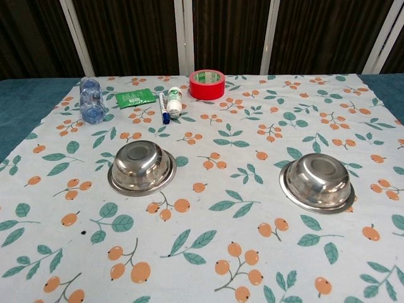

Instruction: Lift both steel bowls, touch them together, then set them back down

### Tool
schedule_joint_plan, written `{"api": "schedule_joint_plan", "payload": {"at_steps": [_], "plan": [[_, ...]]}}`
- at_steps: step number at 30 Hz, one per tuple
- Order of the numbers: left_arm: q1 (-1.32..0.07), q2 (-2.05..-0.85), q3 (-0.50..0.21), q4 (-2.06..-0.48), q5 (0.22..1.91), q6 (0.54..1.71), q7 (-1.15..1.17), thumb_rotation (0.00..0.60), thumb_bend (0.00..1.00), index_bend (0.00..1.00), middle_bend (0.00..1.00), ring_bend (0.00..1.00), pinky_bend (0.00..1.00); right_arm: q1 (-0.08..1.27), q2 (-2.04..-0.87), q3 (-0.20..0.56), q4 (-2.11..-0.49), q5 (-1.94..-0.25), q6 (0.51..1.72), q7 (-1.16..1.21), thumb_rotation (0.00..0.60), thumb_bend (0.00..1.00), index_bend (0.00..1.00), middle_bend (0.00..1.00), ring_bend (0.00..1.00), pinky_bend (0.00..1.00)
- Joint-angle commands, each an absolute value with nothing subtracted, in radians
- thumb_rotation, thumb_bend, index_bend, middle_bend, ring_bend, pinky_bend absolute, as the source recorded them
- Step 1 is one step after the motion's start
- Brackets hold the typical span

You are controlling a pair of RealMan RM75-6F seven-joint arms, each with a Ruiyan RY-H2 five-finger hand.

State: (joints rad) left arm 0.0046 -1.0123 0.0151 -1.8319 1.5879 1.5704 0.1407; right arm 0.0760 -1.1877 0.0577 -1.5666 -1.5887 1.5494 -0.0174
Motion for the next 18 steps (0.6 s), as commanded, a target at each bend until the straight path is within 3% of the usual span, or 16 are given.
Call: {"api": "schedule_joint_plan", "payload": {"at_steps": [1, 18], "plan": [[0.005, -1.012, 0.015, -1.831, 1.589, 1.571, 0.138, 0.6, 0.15, 0.15, 0.0, 0.0, 0.02, 0.076, -1.187, 0.058, -1.567, -1.591, 1.553, -0.015, 0.6, 0.09, 0.16, 0.05, 0.06, 0.1], [0.004, -1.022, 0.016, -1.801, 1.628, 1.588, 0.104, 0.6, 0.13, 0.15, 0.0, 0.0, 0.02, 0.072, -1.152, 0.026, -1.64, -1.605, 1.527, 0.038, 0.6, 0.09, 0.16, 0.05, 0.06, 0.1]]}}
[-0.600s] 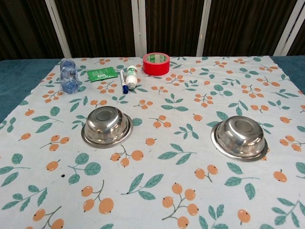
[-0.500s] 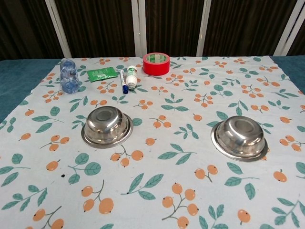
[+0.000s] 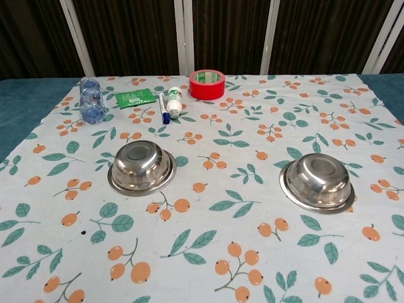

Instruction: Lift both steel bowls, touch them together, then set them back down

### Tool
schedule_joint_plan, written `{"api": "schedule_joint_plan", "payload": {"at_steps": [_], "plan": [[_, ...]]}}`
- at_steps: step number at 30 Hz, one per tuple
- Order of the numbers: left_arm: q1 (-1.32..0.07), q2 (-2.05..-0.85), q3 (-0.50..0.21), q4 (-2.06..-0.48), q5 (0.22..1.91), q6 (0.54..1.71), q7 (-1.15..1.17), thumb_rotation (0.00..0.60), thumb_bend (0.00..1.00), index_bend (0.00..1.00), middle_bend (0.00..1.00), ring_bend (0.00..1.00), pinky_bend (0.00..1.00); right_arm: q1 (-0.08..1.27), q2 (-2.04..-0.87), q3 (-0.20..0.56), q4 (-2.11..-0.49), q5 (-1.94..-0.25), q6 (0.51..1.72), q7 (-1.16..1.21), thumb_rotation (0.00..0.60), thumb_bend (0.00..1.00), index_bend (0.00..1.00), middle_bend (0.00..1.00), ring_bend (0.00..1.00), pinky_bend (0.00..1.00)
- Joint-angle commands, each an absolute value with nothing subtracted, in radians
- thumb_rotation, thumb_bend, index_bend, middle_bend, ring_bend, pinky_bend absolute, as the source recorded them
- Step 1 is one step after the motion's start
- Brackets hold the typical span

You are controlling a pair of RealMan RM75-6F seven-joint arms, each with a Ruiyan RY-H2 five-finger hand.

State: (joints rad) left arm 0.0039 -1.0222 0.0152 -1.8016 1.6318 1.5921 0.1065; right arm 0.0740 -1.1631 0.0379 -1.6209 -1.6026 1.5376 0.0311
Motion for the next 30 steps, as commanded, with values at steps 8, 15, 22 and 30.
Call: {"api": "schedule_joint_plan", "payload": {"at_steps": [8, 15, 22, 30], "plan": [[0.013, -1.003, 0.03, -1.806, 1.649, 1.602, 0.048, 0.6, 0.11, 0.15, 0.0, 0.0, 0.01, 0.09, -1.13, -0.011, -1.712, -1.635, 1.464, 0.031, 0.6, 0.05, 0.17, 0.05, 0.06, 0.09], [0.018, -0.989, 0.022, -1.806, 1.622, 1.606, 0.023, 0.6, 0.11, 0.15, 0.0, 0.0, 0.01, 0.154, -1.145, 0.025, -1.831, -1.616, 1.375, -0.165, 0.6, 0.05, 0.17, 0.04, 0.06, 0.09], [0.029, -0.984, 0.026, -1.809, 1.623, 1.618, 0.02, 0.6, 0.11, 0.15, 0.0, 0.0, 0.01, 0.234, -1.202, 0.069, -1.9, -1.506, 1.245, -0.333, 0.6, 0.05, 0.17, 0.01, 0.06, 0.09], [0.029, -0.985, 0.022, -1.813, 1.611, 1.612, 0.033, 0.6, 0.11, 0.15, 0.0, 0.0, 0.01, 0.318, -1.283, 0.131, -1.943, -1.304, 1.158, -0.534, 0.6, 0.06, 0.14, 0.0, 0.06, 0.09]]}}
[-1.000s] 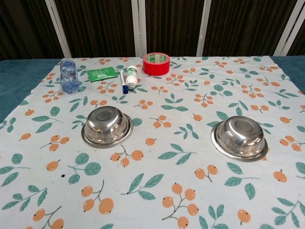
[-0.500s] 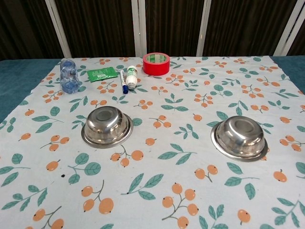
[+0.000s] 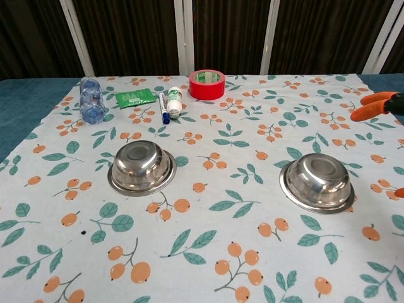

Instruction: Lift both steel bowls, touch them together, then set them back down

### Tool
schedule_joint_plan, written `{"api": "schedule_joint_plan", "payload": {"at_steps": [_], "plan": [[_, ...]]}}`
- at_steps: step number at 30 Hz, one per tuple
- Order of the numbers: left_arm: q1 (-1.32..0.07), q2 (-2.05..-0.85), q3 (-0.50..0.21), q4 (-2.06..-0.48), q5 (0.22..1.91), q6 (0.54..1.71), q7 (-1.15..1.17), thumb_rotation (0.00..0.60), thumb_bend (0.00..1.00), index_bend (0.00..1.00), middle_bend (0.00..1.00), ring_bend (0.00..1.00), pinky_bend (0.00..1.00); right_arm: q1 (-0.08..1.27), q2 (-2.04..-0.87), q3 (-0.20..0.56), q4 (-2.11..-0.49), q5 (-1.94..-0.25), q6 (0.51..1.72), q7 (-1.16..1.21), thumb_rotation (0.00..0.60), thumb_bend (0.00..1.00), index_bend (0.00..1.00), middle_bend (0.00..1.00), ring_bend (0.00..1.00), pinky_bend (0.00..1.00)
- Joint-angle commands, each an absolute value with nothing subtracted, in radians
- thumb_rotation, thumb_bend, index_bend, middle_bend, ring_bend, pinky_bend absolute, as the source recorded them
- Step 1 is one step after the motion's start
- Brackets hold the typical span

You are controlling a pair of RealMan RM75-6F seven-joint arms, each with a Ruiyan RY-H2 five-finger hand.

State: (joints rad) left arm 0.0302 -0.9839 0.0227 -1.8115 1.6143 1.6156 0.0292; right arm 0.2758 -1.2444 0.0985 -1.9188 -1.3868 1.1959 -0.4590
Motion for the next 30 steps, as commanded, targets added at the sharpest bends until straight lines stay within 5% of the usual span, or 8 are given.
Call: {"api": "schedule_joint_plan", "payload": {"at_steps": [1, 30], "plan": [[0.029, -0.986, 0.021, -1.813, 1.609, 1.61, 0.036, 0.6, 0.11, 0.15, 0.0, 0.0, 0.01, 0.326, -1.29, 0.136, -1.947, -1.283, 1.153, -0.55, 0.6, 0.05, 0.12, 0.0, 0.06, 0.09], [0.028, -0.993, 0.001, -1.821, 1.562, 1.596, 0.075, 0.6, 0.11, 0.15, 0.0, 0.0, 0.01, 0.547, -1.437, 0.179, -1.917, -0.891, 1.136, -0.833, 0.6, 0.05, 0.07, 0.0, 0.06, 0.09]]}}
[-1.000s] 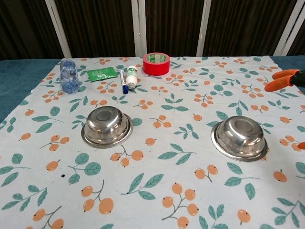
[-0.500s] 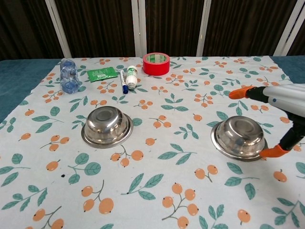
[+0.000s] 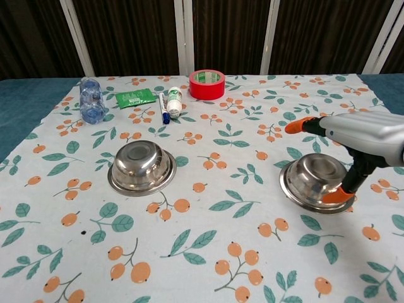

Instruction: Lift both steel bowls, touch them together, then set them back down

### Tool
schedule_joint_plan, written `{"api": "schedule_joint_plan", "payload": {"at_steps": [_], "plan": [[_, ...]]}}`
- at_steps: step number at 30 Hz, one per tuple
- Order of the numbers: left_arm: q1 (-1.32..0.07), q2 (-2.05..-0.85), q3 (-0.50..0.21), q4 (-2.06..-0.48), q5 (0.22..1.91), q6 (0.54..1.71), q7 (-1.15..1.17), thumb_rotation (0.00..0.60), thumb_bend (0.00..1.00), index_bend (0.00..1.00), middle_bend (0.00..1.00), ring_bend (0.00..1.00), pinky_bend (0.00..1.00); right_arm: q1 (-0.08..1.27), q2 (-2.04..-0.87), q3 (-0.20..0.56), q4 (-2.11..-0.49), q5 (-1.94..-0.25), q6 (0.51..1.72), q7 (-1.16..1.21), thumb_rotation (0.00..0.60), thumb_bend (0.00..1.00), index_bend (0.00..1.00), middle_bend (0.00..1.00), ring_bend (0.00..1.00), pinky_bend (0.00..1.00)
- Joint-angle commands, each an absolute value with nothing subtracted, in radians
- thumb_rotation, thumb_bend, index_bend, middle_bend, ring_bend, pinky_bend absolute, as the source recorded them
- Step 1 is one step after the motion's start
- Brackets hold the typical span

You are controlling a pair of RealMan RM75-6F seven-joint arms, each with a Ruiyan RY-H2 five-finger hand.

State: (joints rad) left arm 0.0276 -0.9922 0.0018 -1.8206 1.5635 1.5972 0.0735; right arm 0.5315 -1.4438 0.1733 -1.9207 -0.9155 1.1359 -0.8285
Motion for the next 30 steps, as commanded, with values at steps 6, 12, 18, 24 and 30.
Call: {"api": "schedule_joint_plan", "payload": {"at_steps": [6, 12, 18, 24, 30], "plan": [[0.03, -0.999, 0.001, -1.829, 1.563, 1.6, 0.092, 0.6, 0.11, 0.15, 0.0, 0.0, 0.01, 0.571, -1.441, 0.163, -1.879, -0.849, 1.13, -0.826, 0.6, 0.05, 0.07, 0.0, 0.08, 0.09], [0.03, -1.007, 0.001, -1.83, 1.564, 1.597, 0.112, 0.6, 0.12, 0.15, 0.0, 0.0, 0.01, 0.593, -1.459, 0.154, -1.834, -0.825, 1.109, -0.798, 0.6, 0.05, 0.09, 0.0, 0.1, 0.09], [0.03, -1.011, -0.003, -1.831, 1.557, 1.599, 0.122, 0.6, 0.12, 0.15, 0.0, 0.0, 0.01, 0.612, -1.482, 0.141, -1.796, -0.828, 1.101, -0.78, 0.6, 0.05, 0.12, 0.04, 0.15, 0.09], [0.033, -1.013, -0.004, -1.831, 1.556, 1.604, 0.126, 0.6, 0.12, 0.15, 0.0, 0.0, 0.01, 0.63, -1.506, 0.128, -1.752, -0.82, 1.099, -0.776, 0.6, 0.05, 0.14, 0.08, 0.21, 0.09], [0.035, -1.015, -0.005, -1.832, 1.552, 1.605, 0.133, 0.6, 0.12, 0.15, 0.0, 0.0, 0.01, 0.64, -1.518, 0.123, -1.719, -0.806, 1.098, -0.762, 0.6, 0.05, 0.17, 0.09, 0.22, 0.16]]}}
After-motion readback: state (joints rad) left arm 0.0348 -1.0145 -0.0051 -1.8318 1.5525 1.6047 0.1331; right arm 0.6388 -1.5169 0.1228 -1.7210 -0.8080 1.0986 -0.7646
